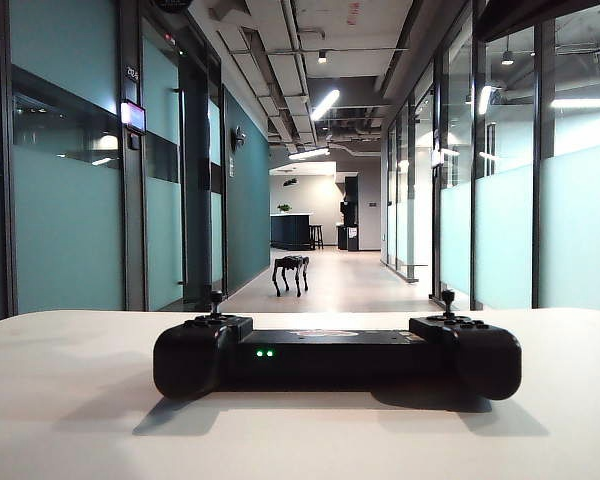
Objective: Push the left joystick on the remote control sitting on the white table forward to make the robot dog walk in a straight line until it approaches the door.
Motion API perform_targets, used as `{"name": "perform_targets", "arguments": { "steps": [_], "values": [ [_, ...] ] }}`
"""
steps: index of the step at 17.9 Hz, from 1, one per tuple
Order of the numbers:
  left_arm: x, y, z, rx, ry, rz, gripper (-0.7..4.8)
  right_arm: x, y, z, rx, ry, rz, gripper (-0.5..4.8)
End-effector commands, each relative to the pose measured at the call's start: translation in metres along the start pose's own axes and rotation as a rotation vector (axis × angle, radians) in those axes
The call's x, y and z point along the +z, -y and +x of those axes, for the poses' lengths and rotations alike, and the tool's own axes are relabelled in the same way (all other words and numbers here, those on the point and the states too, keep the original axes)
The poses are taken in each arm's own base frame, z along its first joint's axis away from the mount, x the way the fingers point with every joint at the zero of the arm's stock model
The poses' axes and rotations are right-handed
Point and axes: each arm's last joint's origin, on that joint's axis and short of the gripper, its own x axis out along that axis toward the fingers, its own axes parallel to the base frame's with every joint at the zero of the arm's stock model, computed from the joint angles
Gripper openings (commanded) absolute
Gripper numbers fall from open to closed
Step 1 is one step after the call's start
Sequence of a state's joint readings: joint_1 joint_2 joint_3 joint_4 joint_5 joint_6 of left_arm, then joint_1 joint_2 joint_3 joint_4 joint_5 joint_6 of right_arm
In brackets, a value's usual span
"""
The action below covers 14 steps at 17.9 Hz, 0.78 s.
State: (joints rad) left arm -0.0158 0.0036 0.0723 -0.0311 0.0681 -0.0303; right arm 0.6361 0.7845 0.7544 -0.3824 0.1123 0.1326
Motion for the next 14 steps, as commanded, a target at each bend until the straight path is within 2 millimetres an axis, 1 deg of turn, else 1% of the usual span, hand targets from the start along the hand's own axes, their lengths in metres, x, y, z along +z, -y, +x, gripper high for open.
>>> {"name": "perform_targets", "arguments": {
  "steps": [1,6,8,10,14],
  "values": [
    [-0.008,0.0,0.003,-0.007,0.064,-0.004,-0.05,0.003,0.0,-0.002,0.003,0.026,-0.001,-0.06],
    [-0.013,-0.002,0.004,0.043,0.035,-0.002,-0.05,0.003,0.0,-0.002,0.003,0.026,-0.001,-0.06],
    [-0.018,-0.003,0.004,0.075,-0.022,-0.004,-0.05,0.003,0.0,-0.002,0.003,0.026,-0.001,-0.06],
    [-0.021,-0.003,0.004,0.072,-0.054,-0.005,-0.05,0.003,0.0,-0.002,0.003,0.026,-0.001,-0.06],
    [-0.021,-0.002,0.004,0.045,-0.047,0.025,-0.05,0.003,0.0,-0.002,0.003,0.026,-0.001,-0.06]
  ]
}}
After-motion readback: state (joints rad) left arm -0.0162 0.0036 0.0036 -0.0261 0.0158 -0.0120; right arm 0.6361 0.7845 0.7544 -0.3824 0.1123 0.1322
